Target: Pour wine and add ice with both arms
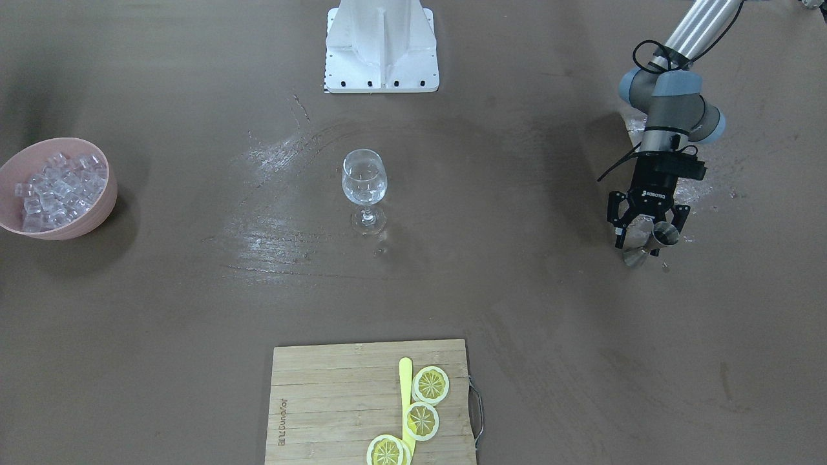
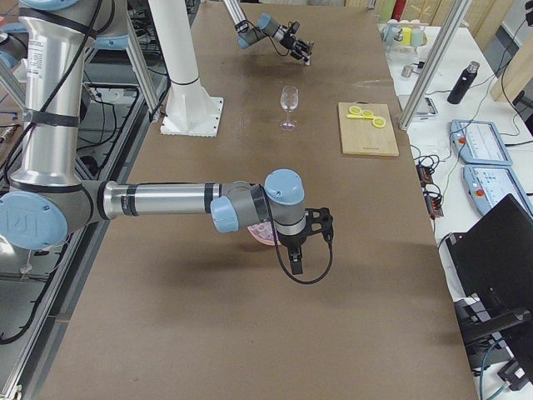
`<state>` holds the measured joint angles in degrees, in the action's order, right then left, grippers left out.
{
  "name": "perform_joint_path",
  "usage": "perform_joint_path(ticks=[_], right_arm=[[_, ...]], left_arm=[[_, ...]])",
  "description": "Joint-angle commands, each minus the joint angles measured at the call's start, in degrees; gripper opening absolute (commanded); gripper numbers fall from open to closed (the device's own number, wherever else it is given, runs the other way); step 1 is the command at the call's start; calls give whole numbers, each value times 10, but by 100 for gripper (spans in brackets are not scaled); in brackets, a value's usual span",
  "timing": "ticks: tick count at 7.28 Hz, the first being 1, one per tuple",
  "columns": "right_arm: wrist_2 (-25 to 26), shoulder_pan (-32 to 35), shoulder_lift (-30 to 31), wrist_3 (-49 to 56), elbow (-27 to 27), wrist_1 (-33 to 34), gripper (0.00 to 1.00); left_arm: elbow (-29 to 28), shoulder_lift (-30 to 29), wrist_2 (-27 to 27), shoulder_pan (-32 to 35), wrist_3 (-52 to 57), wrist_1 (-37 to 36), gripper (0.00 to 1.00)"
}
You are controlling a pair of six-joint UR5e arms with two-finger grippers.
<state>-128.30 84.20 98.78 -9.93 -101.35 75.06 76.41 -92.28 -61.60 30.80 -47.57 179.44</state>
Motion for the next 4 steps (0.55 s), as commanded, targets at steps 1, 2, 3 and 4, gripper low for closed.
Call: perform_joint_path(ticks=[1,2,3,4], right_arm=[[1,0,-2,0,1,0,100],[1,0,-2,0,1,0,100],[0,0,-1,0,1,0,100],[0,0,-2,0,1,0,100]], left_arm=[[0,1,0,1,-2,4,71],[0,3,0,1,-2,7,71],[0,6,-1,3,-3,8,71],[-2,8,-1,3,-3,14,71]])
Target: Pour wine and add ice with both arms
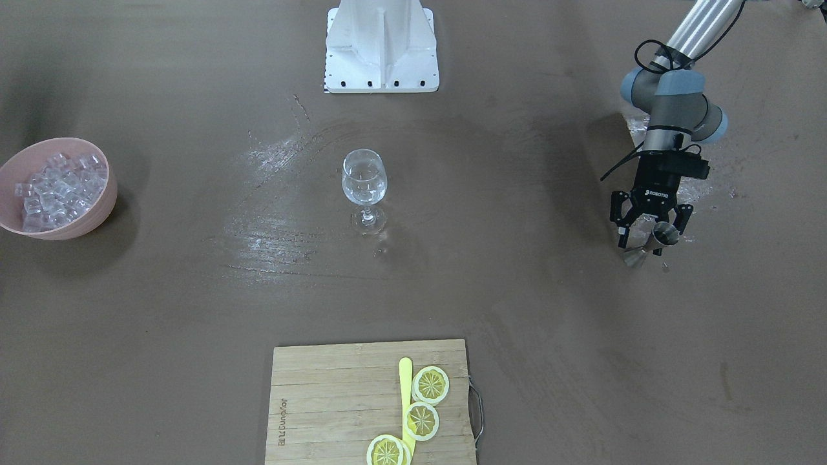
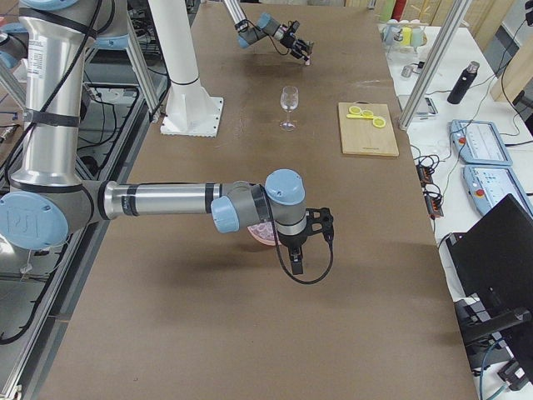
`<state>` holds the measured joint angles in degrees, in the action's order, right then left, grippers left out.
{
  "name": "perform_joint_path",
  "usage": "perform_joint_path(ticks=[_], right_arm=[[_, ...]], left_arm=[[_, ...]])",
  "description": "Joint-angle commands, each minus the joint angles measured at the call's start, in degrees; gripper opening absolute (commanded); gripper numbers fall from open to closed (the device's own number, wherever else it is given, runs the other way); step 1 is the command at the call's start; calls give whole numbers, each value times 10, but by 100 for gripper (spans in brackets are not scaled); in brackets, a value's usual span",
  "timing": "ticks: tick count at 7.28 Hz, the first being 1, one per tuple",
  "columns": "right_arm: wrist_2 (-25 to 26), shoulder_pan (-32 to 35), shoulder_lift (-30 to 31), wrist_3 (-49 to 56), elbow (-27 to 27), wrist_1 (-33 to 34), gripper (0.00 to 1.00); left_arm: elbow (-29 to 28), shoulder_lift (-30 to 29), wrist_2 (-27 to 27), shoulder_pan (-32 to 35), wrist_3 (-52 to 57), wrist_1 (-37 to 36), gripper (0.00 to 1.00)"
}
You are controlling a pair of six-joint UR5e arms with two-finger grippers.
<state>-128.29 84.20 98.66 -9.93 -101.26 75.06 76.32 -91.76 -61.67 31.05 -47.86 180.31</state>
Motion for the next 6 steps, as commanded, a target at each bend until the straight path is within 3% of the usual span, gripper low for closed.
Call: perform_joint_path(ticks=[1,6], right_arm=[[1,0,0,0,1,0,100],[1,0,0,0,2,0,100]], left_arm=[[-2,3,1,2,-1,6,71],[-3,-3,1,4,-4,5,71]])
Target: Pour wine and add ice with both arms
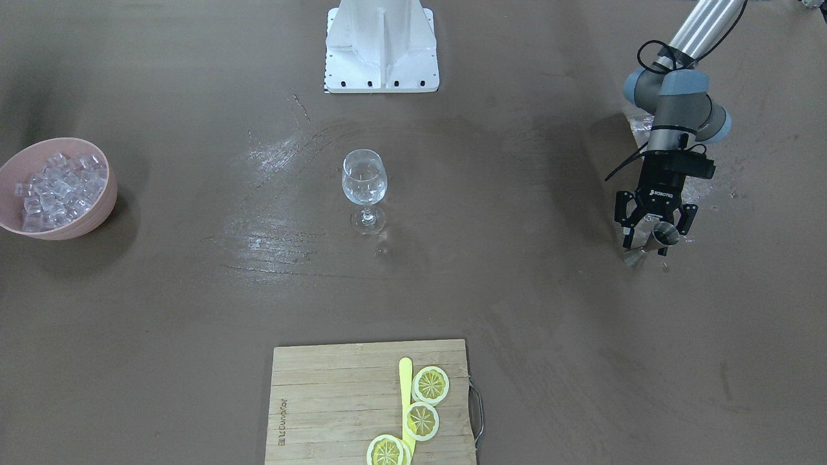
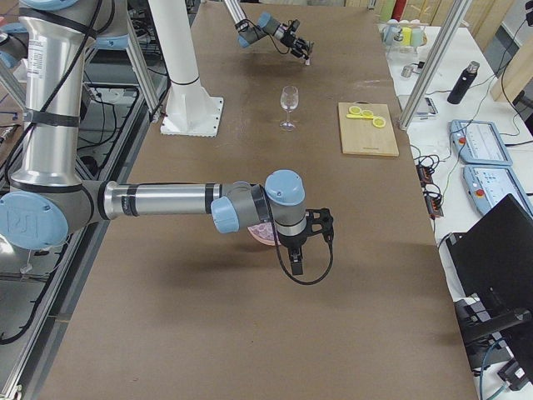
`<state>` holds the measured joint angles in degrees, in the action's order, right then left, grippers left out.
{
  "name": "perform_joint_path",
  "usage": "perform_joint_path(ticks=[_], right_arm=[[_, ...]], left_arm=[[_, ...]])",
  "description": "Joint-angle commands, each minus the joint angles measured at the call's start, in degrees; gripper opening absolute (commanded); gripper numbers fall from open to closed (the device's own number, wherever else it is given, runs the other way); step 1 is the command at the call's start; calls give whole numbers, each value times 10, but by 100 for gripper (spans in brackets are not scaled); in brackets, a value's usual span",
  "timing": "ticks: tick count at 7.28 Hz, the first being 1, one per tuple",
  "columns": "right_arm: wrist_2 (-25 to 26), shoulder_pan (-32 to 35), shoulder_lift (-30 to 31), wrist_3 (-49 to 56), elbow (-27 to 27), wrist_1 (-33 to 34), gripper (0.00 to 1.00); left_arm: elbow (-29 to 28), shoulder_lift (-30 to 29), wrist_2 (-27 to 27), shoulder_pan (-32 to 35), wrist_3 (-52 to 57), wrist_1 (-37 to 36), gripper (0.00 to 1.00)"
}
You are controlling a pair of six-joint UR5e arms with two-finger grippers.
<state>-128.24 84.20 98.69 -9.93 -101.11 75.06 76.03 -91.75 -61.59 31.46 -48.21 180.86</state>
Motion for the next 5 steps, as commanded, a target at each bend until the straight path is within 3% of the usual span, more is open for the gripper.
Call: perform_joint_path(ticks=[1,3,4,5], right_arm=[[1,0,-1,0,0,0,100],[1,0,-2,0,0,0,100],[1,0,-1,0,0,0,100],[1,0,-2,-1,0,0,100]], left_arm=[[-5,-5,0,0,0,-1,71],[-12,-6,-5,6,0,-1,67],[-12,-6,-22,14,0,-1,52],[-12,-6,-24,15,0,-1,30]])
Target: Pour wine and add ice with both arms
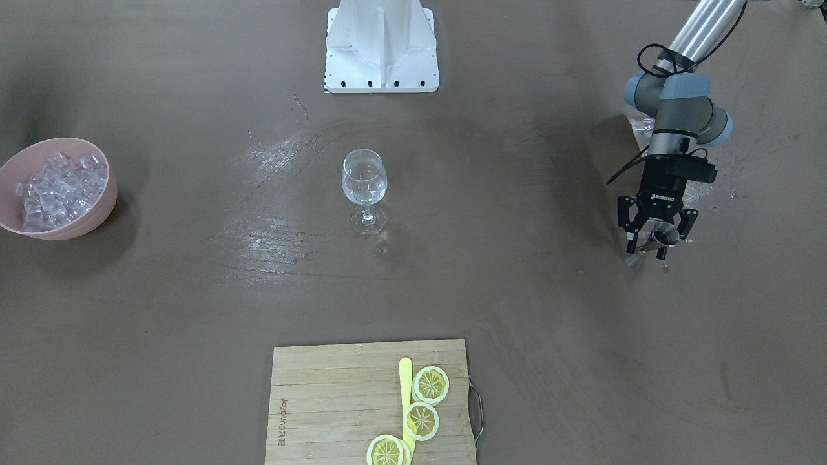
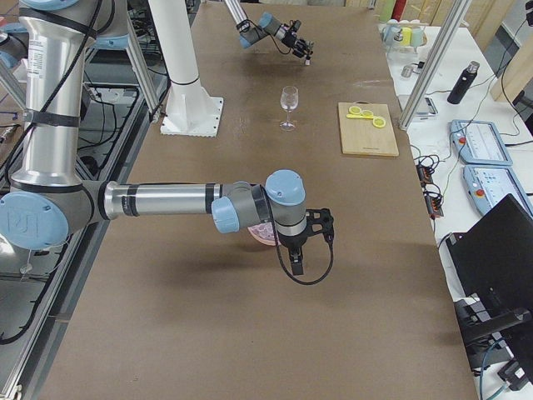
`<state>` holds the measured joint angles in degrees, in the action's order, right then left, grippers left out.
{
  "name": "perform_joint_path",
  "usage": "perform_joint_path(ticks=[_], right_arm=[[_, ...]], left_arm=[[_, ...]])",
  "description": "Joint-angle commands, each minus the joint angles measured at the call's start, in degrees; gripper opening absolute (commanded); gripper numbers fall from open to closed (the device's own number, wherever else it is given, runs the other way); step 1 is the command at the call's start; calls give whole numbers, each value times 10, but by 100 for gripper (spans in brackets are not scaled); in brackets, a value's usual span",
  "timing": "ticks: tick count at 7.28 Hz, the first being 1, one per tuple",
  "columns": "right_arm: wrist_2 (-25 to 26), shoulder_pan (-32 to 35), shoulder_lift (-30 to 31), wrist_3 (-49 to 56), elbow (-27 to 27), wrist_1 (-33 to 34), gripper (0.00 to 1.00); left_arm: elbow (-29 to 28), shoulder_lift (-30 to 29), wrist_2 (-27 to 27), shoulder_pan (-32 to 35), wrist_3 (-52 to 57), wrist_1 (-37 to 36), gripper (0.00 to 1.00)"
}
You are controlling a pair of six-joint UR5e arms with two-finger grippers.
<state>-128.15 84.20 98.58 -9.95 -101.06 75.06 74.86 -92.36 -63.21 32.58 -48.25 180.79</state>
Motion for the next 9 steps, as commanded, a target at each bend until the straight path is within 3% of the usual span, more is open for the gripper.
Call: perform_joint_path(ticks=[1,2,6,9], right_arm=[[0,0,0,-2,0,0,100],[0,0,0,-2,-1,0,100],[0,0,-1,-2,-2,0,100],[0,0,-1,-1,-1,0,100]], left_arm=[[-1,0,-8,4,1,1,6],[-1,0,-8,4,0,2,0],[5,-12,-9,6,-28,12,0],[27,-26,-59,13,5,15,0]])
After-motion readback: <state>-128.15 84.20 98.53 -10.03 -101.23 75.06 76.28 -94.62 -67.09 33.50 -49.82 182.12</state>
